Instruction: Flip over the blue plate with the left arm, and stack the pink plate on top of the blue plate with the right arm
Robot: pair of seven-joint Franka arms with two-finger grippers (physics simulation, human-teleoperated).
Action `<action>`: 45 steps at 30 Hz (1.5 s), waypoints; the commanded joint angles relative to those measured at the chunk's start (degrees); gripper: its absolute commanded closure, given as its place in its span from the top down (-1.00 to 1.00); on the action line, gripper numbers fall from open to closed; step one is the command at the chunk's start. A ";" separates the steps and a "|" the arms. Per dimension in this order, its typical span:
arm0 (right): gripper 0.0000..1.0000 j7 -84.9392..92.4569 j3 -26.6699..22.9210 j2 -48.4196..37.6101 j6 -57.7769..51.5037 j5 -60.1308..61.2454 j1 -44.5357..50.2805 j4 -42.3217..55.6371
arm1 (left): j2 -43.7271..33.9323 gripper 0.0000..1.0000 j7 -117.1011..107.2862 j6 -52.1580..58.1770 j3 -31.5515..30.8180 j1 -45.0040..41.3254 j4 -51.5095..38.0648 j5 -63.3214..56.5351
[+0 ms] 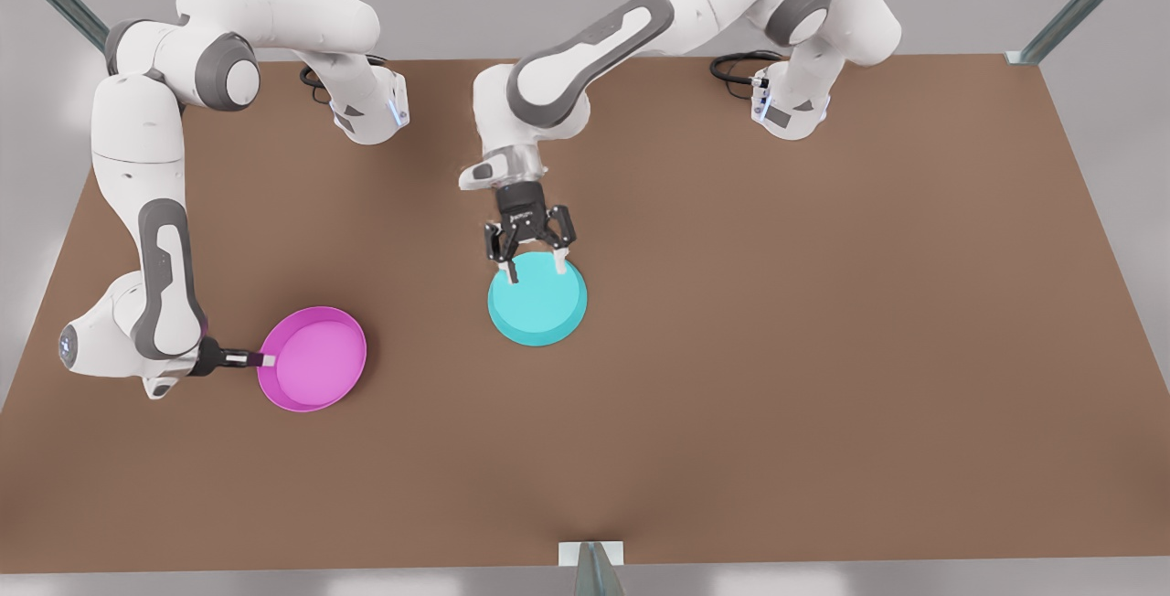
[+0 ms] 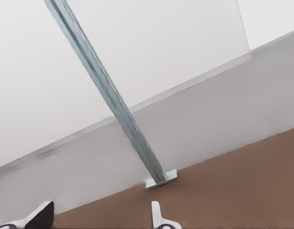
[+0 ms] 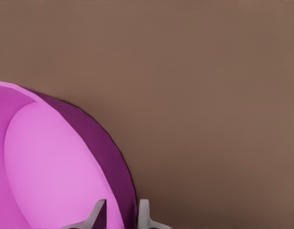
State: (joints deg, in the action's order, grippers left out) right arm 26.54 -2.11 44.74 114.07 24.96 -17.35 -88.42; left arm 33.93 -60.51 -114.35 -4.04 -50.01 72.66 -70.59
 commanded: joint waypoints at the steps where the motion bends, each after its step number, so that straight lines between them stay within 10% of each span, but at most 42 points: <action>1: -0.19 0.00 0.00 0.00 0.01 0.00 0.04 0.00 | -1.58 0.99 9.67 0.27 0.00 1.66 0.20 29.17; 5: -0.23 -0.18 0.00 0.00 0.01 0.09 0.04 0.00 | -23.82 0.99 51.10 2.82 1.14 26.26 13.12 56.26; 9: -0.27 0.26 0.00 0.00 -0.08 0.09 0.04 0.00 | -34.19 0.99 64.99 25.58 8.87 36.21 13.47 66.81; 12: -0.33 0.26 0.00 0.08 -0.08 0.09 -0.05 0.00 | -31.93 1.00 64.29 26.11 1.40 44.21 12.16 67.17; 14: -0.38 0.26 0.00 0.08 0.01 0.09 0.04 0.00 | -21.45 1.00 64.90 36.66 1.84 44.20 -3.14 70.06; 45: -0.57 0.35 0.00 0.17 -0.17 0.00 -0.05 0.35 | -30.51 1.00 64.11 27.78 4.22 43.94 8.90 70.68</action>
State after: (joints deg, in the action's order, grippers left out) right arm 27.15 -2.12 44.75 113.85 25.37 -17.35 -88.06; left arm 3.43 3.68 -86.65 0.25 -6.19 81.62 -0.19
